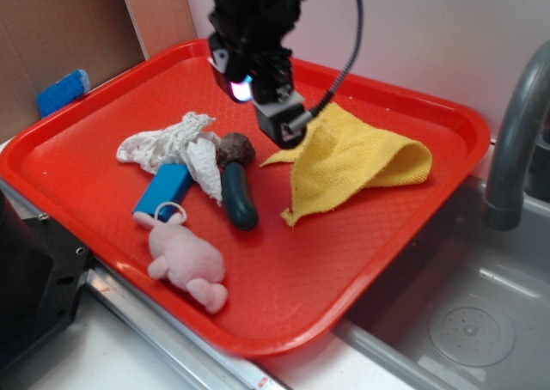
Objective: Grab the yellow cloth.
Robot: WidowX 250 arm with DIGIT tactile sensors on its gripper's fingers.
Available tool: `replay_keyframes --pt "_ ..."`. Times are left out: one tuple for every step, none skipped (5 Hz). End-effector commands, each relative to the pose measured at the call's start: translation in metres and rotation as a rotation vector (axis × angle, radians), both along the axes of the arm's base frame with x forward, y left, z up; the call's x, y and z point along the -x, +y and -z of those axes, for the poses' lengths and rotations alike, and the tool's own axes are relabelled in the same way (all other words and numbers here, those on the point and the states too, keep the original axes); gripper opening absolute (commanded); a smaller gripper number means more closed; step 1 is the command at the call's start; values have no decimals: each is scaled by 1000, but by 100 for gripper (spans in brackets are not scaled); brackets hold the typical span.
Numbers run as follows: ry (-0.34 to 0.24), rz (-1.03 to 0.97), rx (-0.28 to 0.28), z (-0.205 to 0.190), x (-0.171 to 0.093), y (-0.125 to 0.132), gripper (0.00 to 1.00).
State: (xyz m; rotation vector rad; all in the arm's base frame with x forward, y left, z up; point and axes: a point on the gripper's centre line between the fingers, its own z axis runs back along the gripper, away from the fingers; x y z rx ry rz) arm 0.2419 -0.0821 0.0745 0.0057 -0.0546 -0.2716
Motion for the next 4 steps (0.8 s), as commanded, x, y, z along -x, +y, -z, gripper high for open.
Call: replay_keyframes --pt "-74 124 49 55 -52 -29 100" --pt "-97 210 92 65 -53 -57 0" --pt "-76 253 77 57 -48 -65 0" --pt "-48 227 58 45 -13 -54 0"
